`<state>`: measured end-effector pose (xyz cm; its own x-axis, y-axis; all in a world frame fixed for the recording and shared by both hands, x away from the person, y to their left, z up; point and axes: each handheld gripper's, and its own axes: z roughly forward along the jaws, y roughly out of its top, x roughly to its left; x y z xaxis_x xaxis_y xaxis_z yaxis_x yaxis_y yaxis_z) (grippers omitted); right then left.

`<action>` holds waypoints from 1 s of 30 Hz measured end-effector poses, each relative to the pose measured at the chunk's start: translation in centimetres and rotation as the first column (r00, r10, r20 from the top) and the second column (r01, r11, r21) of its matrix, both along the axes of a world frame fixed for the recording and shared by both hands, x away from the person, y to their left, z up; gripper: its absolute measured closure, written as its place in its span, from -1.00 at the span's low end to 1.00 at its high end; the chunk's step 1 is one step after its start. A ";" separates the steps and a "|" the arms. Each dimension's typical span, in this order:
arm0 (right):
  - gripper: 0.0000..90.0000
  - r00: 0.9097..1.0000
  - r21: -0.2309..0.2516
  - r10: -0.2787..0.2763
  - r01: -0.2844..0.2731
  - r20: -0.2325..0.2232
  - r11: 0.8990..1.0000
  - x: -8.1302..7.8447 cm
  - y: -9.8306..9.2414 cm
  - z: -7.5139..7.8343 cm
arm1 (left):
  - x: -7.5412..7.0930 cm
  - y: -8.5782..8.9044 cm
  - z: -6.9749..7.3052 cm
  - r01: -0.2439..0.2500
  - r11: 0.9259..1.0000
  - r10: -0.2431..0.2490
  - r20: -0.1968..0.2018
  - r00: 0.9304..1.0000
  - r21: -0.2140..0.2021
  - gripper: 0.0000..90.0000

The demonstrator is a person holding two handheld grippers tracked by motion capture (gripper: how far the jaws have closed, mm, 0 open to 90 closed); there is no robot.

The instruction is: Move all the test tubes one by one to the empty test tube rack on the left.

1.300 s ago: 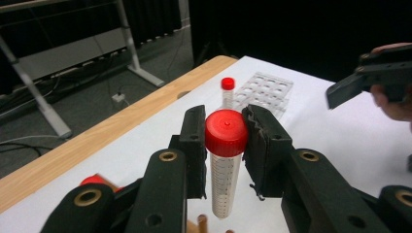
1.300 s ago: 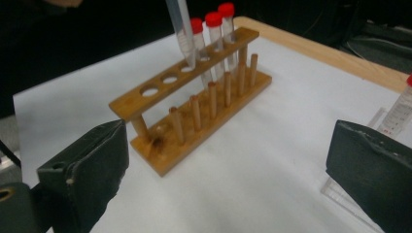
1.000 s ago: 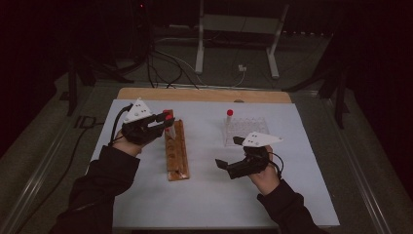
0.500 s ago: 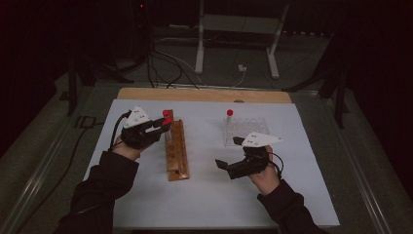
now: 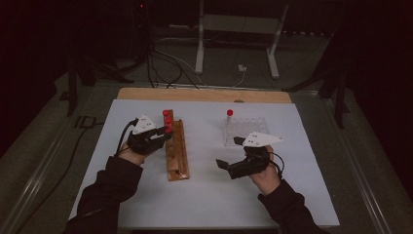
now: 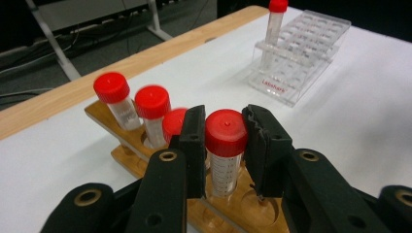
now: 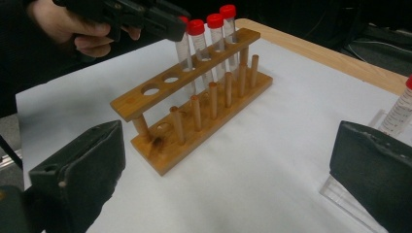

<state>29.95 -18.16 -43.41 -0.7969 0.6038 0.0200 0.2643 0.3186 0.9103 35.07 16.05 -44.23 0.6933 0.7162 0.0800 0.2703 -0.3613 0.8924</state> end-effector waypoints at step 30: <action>-1.00 1.000 0.011 -0.009 0.009 0.014 1.000 0.1 -0.5 0.6 | -1.7 0.5 0.6 0.045 0.999 -0.046 -0.040 0.998 -0.017 -0.33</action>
<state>30.01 -18.70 -42.85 -0.7915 0.6110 0.0154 0.2546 0.3067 0.9171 33.38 16.55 -43.64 0.7275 0.6849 0.0398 0.2900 -0.3596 0.8869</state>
